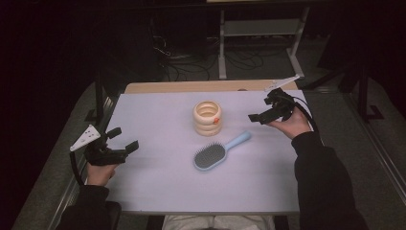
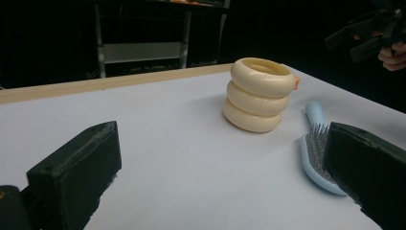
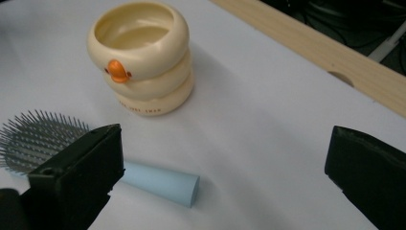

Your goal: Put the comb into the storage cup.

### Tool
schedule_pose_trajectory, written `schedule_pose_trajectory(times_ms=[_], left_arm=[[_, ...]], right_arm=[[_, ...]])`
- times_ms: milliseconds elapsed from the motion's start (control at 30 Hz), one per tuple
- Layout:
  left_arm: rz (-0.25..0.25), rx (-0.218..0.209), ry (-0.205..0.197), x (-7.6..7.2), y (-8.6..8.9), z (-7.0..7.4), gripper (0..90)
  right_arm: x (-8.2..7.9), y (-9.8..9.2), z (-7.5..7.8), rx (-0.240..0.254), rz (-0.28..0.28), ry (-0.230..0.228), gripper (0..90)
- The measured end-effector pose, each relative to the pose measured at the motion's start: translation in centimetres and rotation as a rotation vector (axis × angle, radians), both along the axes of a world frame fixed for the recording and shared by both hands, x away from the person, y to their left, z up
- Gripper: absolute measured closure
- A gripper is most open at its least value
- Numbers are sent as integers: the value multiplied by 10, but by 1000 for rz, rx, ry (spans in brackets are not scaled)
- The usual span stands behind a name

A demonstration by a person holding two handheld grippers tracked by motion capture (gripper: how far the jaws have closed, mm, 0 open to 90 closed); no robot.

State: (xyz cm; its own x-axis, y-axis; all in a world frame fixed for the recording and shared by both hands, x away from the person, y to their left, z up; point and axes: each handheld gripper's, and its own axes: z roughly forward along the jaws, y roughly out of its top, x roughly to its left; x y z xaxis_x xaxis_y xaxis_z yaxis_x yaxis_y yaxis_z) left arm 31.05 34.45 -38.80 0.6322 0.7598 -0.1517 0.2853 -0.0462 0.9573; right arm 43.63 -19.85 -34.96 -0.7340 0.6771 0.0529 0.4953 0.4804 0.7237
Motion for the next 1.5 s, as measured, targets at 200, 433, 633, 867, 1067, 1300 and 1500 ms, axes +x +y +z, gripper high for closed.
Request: schedule_pose_trajectory(times_ms=[200,433,633,867,1067,1300,1500], left_arm=[[-2,3,0,0,0,0,0],[-7,6,1,1,0,0,0],[-9,8,3,1,-1,-1,0],[-10,9,6,1,-1,-1,0],[-13,10,7,1,-1,-1,0],[-16,7,14,1,-1,-2,0],[-21,16,18,1,-3,-2,0]], right_arm=[[7,9,-15,-24,11,27,0],[12,15,-21,-29,15,13,0],[15,15,-25,-13,17,19,38],[20,14,-31,1,0,27,149],[24,13,-35,-5,24,28,332],[29,14,-44,-7,22,50,480],[31,18,-50,4,15,68,608]])
